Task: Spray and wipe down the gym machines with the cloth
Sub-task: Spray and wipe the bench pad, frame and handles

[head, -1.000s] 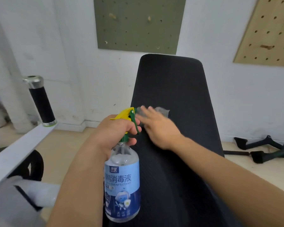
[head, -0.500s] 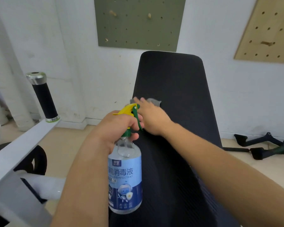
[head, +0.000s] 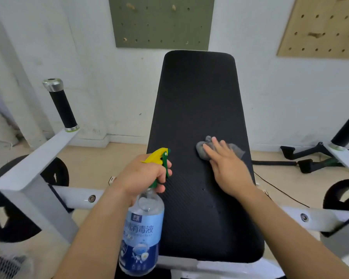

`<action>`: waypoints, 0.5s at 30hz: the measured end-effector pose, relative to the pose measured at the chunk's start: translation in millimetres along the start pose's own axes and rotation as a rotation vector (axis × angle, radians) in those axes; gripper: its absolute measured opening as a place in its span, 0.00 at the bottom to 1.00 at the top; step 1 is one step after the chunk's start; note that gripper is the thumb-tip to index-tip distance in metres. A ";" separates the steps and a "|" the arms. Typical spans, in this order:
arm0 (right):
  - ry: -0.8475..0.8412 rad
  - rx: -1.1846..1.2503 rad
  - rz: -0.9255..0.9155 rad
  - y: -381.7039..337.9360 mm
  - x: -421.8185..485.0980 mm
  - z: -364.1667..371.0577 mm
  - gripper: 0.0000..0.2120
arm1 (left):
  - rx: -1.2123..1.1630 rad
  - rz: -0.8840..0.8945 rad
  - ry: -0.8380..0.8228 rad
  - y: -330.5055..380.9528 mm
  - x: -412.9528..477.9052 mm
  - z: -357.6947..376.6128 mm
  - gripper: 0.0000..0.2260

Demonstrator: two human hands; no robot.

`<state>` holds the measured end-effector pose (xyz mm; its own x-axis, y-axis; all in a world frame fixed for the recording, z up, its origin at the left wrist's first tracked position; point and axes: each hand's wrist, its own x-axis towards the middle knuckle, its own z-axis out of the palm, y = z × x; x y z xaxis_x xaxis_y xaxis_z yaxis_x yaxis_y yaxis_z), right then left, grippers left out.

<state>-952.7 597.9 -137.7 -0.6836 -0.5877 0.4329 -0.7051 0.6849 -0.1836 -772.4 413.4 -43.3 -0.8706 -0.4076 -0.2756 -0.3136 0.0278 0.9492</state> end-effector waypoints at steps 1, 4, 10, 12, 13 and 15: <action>0.004 0.008 -0.088 -13.3 -24.3 6.7 0.25 | 0.009 0.000 0.002 -6.2 -5.6 4.7 0.15; -0.066 0.093 -0.294 -28.3 -67.2 -0.3 0.26 | 0.010 -0.002 -0.031 -20.1 -18.6 24.6 0.14; 0.364 0.299 0.171 28.6 -59.4 -44.8 0.21 | 0.003 0.027 -0.134 -33.1 -27.1 67.0 0.13; 0.435 0.342 0.260 41.6 -66.2 -55.9 0.21 | 0.006 0.032 -0.144 -30.8 -25.5 78.2 0.12; 0.470 0.364 0.287 44.4 -68.3 -61.3 0.20 | 0.004 0.033 -0.148 -29.3 -23.4 83.3 0.12; 0.542 0.399 0.321 47.4 -66.9 -70.0 0.20 | -0.006 0.026 -0.151 -26.0 -18.5 93.8 0.10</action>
<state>-927.3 699.9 -113.5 -0.7516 -0.0194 0.6593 -0.5716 0.5179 -0.6364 -783.7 505.8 -77.1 -0.9256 -0.2651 -0.2702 -0.2882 0.0308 0.9571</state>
